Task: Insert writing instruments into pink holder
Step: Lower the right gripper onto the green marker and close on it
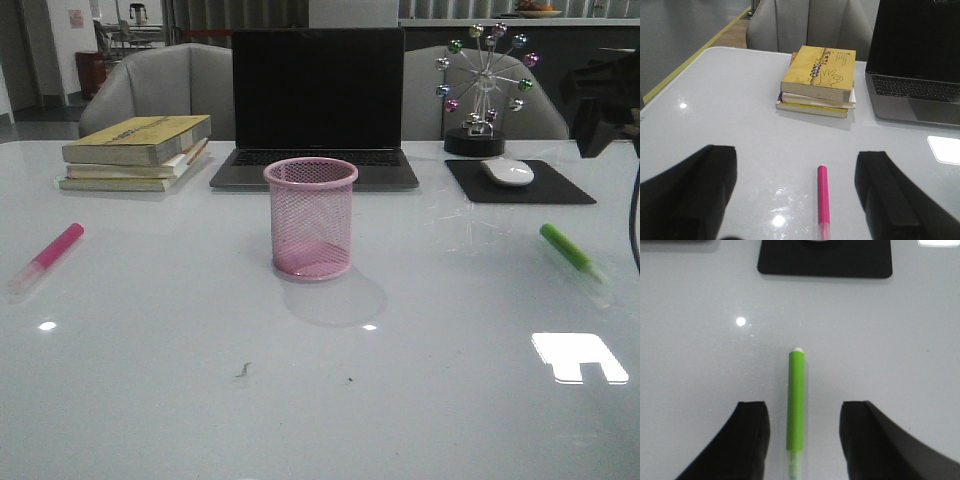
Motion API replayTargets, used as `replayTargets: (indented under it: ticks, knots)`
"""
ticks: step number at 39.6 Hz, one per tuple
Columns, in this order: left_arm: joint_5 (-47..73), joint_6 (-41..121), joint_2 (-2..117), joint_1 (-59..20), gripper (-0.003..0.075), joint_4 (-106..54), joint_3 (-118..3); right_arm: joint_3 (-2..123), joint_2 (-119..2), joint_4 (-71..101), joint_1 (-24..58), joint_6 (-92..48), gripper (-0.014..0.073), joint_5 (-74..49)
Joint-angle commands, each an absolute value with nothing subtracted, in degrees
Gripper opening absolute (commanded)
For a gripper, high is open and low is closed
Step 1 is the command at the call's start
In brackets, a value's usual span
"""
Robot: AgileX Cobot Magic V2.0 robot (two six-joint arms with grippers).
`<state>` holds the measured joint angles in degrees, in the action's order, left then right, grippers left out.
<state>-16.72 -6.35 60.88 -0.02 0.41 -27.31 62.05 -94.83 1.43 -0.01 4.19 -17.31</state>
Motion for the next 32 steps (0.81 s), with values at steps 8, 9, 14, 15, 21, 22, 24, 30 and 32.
replayTargets:
  ticks: [8,9,14,15,21,22,24,30,32]
  knots:
    - [-22.30,-6.80,60.24,-0.43,0.0552,0.00,-29.33,77.26,-103.56,1.91,-1.44,3.99,0.0444,-28.33]
    - [-22.30,-6.80,60.24,-0.43,0.0552,0.00,-29.33,77.87,-104.37,1.91,-1.44,3.99,0.0444,-28.94]
    - [-22.34,-6.80,60.24,-0.43,0.0552,0.00,-29.33,80.07,-106.95,1.91,-1.44,3.99,0.0444,-31.98]
    - [-22.34,-6.80,60.24,-0.43,0.0552,0.00,-29.33,80.24,-107.30,1.91,-1.44,3.94,0.0444,-32.48]
    - [-22.43,-6.80,60.24,-0.43,0.0552,0.00,-29.33,80.60,-109.11,1.98,-1.44,3.27,0.0444,-34.26]
    - [-22.43,-6.80,60.24,-0.43,0.0552,0.00,-29.33,80.60,-109.50,2.07,-1.44,3.03,0.0444,-34.39]
    - [-22.43,-6.80,60.24,-0.43,0.0552,0.00,-29.33,80.60,-109.93,2.24,-1.44,2.82,0.0444,-34.46]
    - [-22.43,-6.80,60.24,-0.43,0.0552,0.00,-29.33,80.64,-111.47,3.43,-1.44,2.77,0.0444,-33.63]
    - [-22.43,-6.80,60.24,-0.43,0.0552,0.00,-29.33,80.71,-112.01,3.70,-1.44,2.57,0.0444,-33.50]
